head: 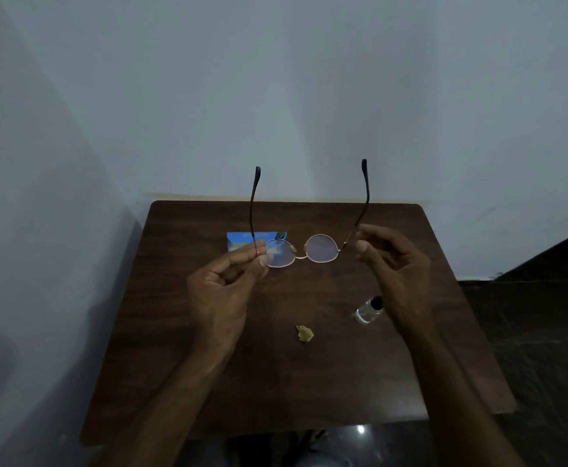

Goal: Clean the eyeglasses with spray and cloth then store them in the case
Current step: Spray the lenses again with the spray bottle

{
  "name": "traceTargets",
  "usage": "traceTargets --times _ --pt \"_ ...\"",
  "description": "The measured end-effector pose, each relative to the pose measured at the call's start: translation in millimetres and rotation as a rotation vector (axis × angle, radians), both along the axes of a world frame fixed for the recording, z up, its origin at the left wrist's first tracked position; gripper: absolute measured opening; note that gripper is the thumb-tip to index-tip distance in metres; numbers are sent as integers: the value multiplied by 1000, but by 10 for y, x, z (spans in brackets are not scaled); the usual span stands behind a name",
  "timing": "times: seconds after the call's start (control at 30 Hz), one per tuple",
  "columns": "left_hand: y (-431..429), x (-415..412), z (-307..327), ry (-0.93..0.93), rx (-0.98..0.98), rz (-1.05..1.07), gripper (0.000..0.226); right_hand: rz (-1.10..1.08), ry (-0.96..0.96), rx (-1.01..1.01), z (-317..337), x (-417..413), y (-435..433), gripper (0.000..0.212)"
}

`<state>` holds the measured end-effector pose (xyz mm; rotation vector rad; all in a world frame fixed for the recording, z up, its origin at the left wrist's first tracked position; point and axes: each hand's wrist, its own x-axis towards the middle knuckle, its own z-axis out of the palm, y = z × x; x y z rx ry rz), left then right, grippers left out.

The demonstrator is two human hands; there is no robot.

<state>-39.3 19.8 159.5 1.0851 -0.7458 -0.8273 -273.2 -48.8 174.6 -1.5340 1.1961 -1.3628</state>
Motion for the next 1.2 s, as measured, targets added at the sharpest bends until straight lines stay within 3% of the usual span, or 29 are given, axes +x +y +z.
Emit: traceTargets --times 0.17,0.27,0.4,0.57,0.7,0.83,1.03,1.13,1.2 --pt "-21 -76 -85 -1 13 -3 33 -236 321 34 -559 -662 -92 31" --pt "-17 -112 -135 -39 22 -14 34 -201 486 183 -1019 -926 -69 48" --pt "-41 -188 -174 -53 32 -12 32 -87 489 369 -1496 -955 -11 65" --pt "-97 -317 -180 -41 38 16 28 -52 345 466 -1911 -834 -12 68" --pt "-133 -436 -124 -25 32 27 32 -88 348 467 -2019 -807 -64 41" --pt "-170 -522 -77 -34 45 65 37 26 257 372 -1686 -730 -46 23" --pt "-236 -551 -46 -33 45 132 46 194 -101 370 -768 -565 93 36" --pt "-264 -547 -41 -25 34 156 46 365 -444 547 -426 -475 152 31" --pt "-280 -546 -35 -9 31 177 44 445 -532 658 -264 -442 147 37"
